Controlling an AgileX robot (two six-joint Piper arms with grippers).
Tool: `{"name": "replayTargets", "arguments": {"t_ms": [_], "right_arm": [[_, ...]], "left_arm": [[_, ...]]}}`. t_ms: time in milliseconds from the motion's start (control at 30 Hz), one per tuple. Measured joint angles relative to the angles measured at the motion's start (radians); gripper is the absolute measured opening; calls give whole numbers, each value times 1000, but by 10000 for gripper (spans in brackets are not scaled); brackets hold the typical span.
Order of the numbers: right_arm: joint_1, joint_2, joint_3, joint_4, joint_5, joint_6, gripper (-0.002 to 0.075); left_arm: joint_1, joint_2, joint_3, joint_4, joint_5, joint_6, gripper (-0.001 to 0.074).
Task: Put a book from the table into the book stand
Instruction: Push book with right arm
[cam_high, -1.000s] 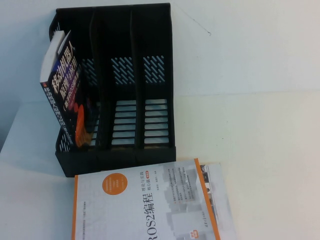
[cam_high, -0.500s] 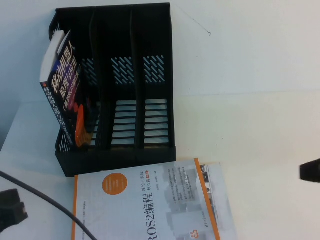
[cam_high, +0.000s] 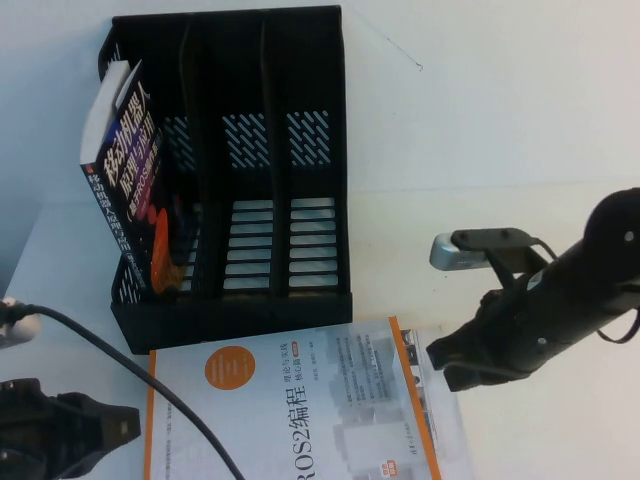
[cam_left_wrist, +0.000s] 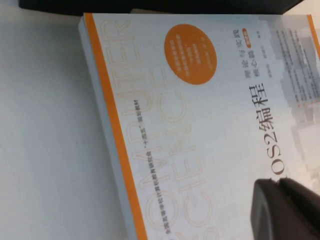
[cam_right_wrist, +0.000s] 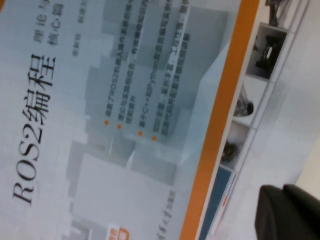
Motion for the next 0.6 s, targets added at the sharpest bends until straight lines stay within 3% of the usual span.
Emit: {"name": "replayTargets", "arguments": {"t_ms": [333,600], "right_arm": [[36,124,-63,-60,4,33,6],[70,146,-65,-64,0,47,5]], "left_arm": [[0,19,0,-248,-82,134,-3],[0,30,4,-287,-163,140,-3]]}}
